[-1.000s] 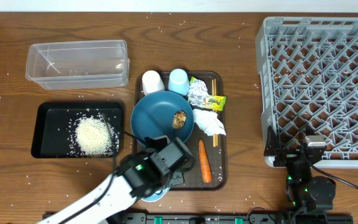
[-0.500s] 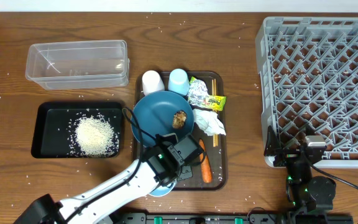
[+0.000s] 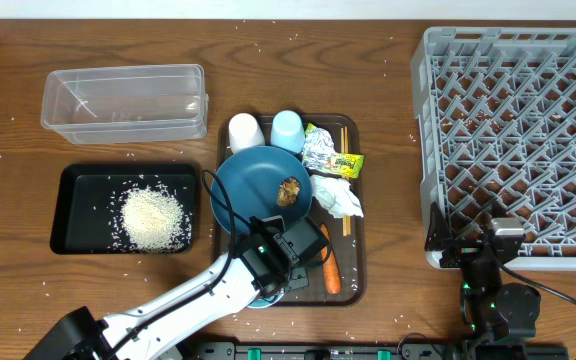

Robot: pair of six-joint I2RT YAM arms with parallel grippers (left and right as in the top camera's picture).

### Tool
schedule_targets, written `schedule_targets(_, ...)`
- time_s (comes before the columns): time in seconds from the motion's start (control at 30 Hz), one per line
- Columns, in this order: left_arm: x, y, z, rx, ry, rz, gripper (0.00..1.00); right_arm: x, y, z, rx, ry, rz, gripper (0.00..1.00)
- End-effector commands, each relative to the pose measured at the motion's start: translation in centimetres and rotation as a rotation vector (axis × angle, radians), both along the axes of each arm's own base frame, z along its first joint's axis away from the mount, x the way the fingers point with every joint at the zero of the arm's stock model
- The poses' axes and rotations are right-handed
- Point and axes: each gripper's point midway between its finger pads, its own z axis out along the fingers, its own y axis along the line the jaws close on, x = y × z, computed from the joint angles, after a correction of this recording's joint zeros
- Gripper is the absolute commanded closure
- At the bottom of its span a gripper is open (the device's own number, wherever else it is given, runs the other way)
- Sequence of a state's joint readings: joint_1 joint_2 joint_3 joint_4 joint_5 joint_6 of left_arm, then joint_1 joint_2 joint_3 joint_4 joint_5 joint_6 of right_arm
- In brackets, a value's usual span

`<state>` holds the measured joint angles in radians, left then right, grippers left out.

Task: Sort waste into correct bins and load items into the dishwasher rack
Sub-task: 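Lower the bowl onto the brown tray and release it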

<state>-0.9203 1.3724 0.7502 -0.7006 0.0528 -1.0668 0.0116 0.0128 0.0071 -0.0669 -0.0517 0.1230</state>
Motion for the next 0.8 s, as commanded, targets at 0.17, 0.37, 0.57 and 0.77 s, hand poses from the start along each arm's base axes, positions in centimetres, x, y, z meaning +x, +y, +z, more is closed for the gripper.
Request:
schedule_targets(0.17, 1.1, -1.3, 4.8, -0.099, -0.098, -0.068, 0.63, 0.0, 0.2, -0.2, -0.005, 0.005, 0.008, 0.01)
schedule_targets(0.37, 1.6, -1.5, 8.2, -0.188, -0.204, -0.081, 0.46, 0.0, 0.2, -0.2, -0.005, 0.005, 0.008, 0.01)
schedule_targets(0.57, 1.6, -2.9, 11.2, -0.313, -0.209, -0.249, 0.42, 0.0, 0.2, -0.2, -0.005, 0.005, 0.008, 0.01)
schedule_targets(0.77, 0.1, -1.8, 12.2, -0.301, 0.035, -0.36, 0.3, 0.0, 0.2, -0.2, -0.005, 0.005, 0.008, 0.01)
